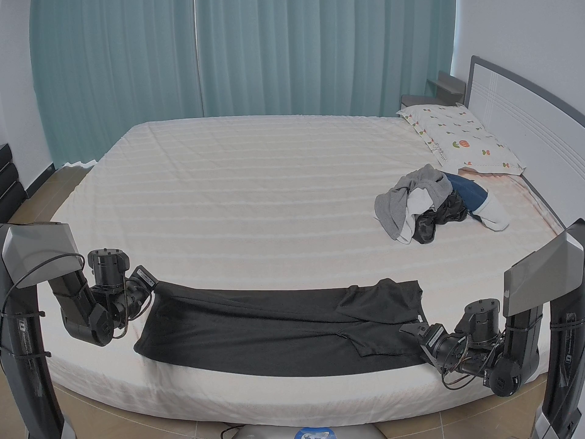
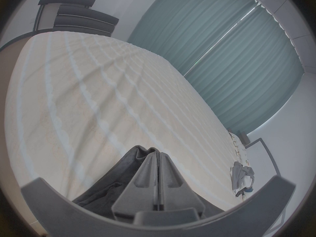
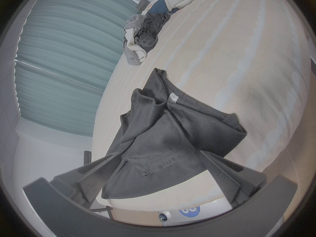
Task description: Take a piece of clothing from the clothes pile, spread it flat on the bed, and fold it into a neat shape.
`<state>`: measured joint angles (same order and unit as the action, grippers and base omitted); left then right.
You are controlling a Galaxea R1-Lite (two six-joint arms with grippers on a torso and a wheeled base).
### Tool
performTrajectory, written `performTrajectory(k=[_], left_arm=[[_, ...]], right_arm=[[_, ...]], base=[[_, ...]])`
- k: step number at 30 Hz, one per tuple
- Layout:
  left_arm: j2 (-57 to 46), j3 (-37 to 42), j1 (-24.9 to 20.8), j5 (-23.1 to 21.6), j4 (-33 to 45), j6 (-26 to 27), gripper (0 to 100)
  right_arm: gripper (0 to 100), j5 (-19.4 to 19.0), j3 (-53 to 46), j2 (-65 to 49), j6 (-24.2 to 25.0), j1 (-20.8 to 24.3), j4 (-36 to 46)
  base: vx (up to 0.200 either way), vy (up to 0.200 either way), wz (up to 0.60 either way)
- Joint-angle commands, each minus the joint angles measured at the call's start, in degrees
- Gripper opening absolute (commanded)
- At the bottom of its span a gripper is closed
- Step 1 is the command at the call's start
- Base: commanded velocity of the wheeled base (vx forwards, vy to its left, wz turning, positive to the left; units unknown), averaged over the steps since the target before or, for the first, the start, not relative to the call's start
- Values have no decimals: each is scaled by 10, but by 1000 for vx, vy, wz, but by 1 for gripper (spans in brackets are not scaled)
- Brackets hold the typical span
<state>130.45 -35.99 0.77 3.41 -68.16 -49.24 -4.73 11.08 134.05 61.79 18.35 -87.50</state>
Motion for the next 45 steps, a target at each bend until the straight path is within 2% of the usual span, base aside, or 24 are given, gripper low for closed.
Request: performTrajectory(k=[1, 5, 8, 12, 19, 21, 25, 29, 32, 35, 45], left_arm=[[27, 17, 18, -6, -52, 4, 0], [38, 36, 20, -8, -63, 26, 0], [53, 50, 21, -8, -67, 68, 0], [62, 53, 20, -8, -67, 72, 0], [63, 57, 17, -8, -67, 73, 0], [63, 57, 17, -8, -67, 72, 0], [64, 53, 17, -8, -67, 71, 0], [63, 55, 17, -8, -67, 71, 0], [64, 54, 17, -8, -67, 71, 0], [64, 53, 16, -8, -67, 71, 0], [63, 52, 16, -9, -67, 70, 0]], right_arm=[[100, 0, -1, 3, 0, 0, -2], [100, 0, -1, 3, 0, 0, -3], [100, 4, -1, -4, 1, 1, -7], [100, 14, -7, -45, 1, 0, -20], [100, 16, 29, -50, -10, -14, -17], [100, 17, 53, -48, -14, -13, -2], [100, 17, 115, -48, -23, -9, 90], [100, 39, 178, -26, -27, -8, 170], [100, 55, 199, -6, -59, -11, 178], [100, 55, 206, 10, -79, -11, 175], [100, 57, 235, 33, -90, -11, 182]], base=[[0, 0, 0], [0, 0, 0], [0, 0, 0], [0, 0, 0], [0, 0, 0], [0, 0, 0], [0, 0, 0], [0, 0, 0], [0, 0, 0], [0, 0, 0], [0, 0, 0]])
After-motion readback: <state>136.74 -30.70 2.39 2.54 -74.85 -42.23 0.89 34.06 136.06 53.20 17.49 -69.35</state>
